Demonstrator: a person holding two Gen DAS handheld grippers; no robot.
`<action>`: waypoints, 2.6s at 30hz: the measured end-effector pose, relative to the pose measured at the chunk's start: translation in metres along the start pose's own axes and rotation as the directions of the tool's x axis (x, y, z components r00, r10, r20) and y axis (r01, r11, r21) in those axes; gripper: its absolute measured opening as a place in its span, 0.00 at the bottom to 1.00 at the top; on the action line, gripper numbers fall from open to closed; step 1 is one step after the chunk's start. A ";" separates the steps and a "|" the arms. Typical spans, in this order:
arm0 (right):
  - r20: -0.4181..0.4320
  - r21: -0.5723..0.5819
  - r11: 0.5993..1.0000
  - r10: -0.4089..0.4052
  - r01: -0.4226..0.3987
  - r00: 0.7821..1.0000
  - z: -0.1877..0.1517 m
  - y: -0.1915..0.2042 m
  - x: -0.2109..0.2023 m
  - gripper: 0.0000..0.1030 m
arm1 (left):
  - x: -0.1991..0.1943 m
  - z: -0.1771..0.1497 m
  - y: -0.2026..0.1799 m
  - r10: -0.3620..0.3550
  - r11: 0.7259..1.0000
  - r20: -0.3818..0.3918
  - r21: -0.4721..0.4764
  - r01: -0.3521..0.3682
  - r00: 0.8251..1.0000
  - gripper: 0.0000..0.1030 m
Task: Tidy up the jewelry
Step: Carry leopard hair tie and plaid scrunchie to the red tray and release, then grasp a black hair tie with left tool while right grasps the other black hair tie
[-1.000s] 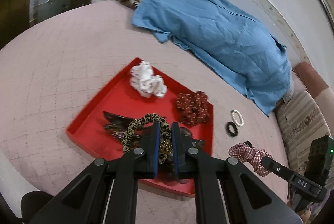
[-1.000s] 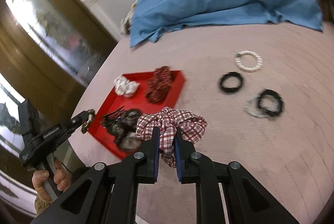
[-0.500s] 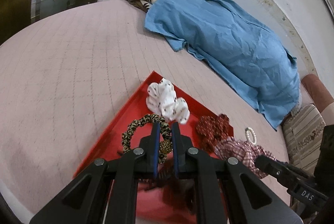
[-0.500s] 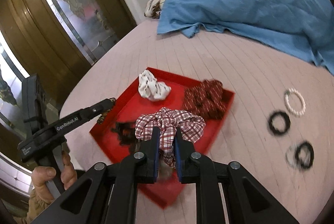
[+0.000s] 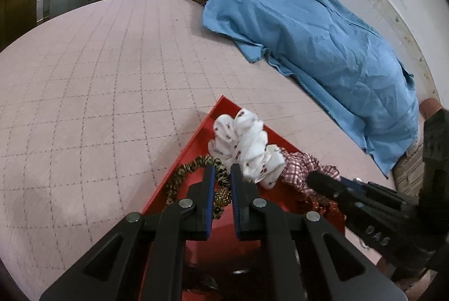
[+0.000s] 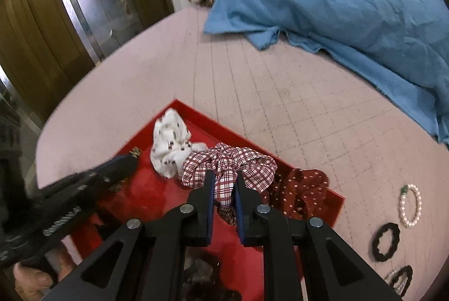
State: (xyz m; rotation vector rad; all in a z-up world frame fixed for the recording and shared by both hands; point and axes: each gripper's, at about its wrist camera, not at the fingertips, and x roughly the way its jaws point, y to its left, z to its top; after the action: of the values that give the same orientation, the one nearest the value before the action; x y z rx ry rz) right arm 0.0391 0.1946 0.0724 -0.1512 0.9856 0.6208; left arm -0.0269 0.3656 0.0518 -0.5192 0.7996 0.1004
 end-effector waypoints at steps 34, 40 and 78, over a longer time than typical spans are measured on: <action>0.059 0.118 0.990 -0.080 0.072 0.995 -0.088 -0.055 -0.108 0.61 | -0.037 -0.025 0.002 0.002 1.000 0.140 0.029 -0.006 0.990 0.68; 0.034 0.245 0.954 -0.187 0.173 0.982 -0.151 -0.126 -0.152 0.61 | -0.061 -0.038 -0.024 0.006 0.996 0.135 0.086 -0.018 0.991 0.68; 0.139 0.423 0.904 -0.120 0.051 0.983 -0.202 -0.260 -0.126 0.41 | 0.095 -0.098 -0.271 0.049 0.908 -0.255 0.414 0.063 0.966 0.35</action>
State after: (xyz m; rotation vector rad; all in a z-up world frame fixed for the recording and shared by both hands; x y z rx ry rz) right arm -0.0143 -0.1504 0.0231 0.2343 0.9269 0.3225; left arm 0.0508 0.0725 0.0377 -0.1247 1.0442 -0.1499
